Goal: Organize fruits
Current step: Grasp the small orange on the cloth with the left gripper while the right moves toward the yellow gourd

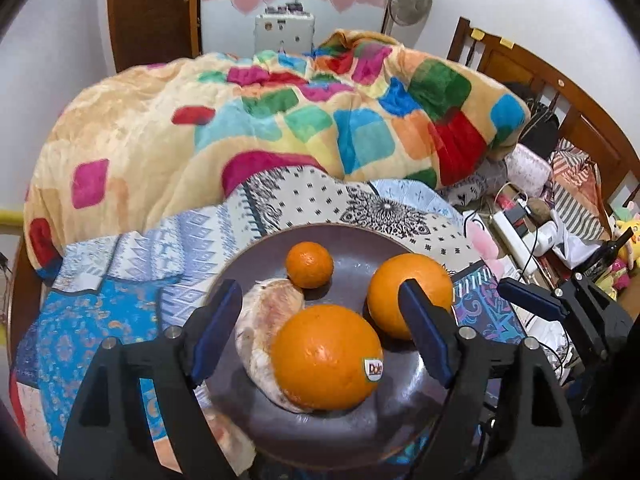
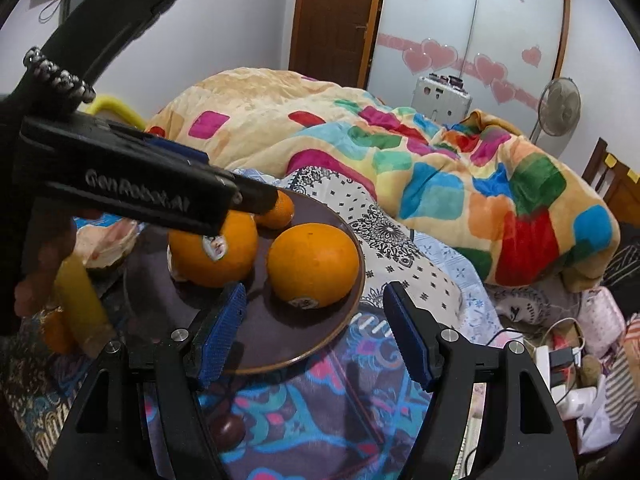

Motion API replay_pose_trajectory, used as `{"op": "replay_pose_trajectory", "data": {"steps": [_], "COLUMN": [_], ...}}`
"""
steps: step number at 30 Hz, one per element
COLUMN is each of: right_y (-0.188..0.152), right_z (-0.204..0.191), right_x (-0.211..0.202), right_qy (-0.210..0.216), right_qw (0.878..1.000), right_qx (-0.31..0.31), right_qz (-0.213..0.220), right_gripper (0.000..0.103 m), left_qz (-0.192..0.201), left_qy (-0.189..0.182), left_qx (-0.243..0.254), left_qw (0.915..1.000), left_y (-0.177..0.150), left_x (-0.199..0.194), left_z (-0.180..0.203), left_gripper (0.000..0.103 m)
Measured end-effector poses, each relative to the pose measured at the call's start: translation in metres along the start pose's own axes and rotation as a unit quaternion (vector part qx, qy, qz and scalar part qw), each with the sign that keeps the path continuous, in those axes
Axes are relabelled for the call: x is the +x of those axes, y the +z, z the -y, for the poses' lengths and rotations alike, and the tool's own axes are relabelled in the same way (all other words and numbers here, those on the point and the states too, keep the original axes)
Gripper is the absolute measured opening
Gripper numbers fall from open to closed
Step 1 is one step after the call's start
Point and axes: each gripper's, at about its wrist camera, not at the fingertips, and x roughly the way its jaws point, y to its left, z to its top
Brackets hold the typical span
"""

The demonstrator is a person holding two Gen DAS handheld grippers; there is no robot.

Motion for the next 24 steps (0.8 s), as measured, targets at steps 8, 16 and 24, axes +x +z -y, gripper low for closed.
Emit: {"op": "replay_pose_trajectory", "data": {"steps": [8, 16, 24], "right_y": [-0.001, -0.010, -0.027], "right_z": [-0.010, -0.027, -0.041], "right_x": [-0.029, -0.042, -0.051], "right_qy": [0.008, 0.024, 0.046], "right_qw": [1.000, 0.999, 0.998], "right_qx": [0.011, 0.020, 0.037], "right_qz": [0.024, 0.030, 0.023], "right_gripper": [0.068, 0.068, 0.068], "left_qz": [0.070, 0.099, 0.075], "left_qy": [0.049, 0.072, 0.086], "left_qx": [0.021, 0.016, 0.012], "left_qw": [0.9961, 0.9923, 0.9934], "left_y": [-0.030, -0.075, -0.124], "left_x": [-0.071, -0.122, -0.123], "left_z": [-0.005, -0.021, -0.033], "left_gripper": [0.081, 0.082, 0.082]}}
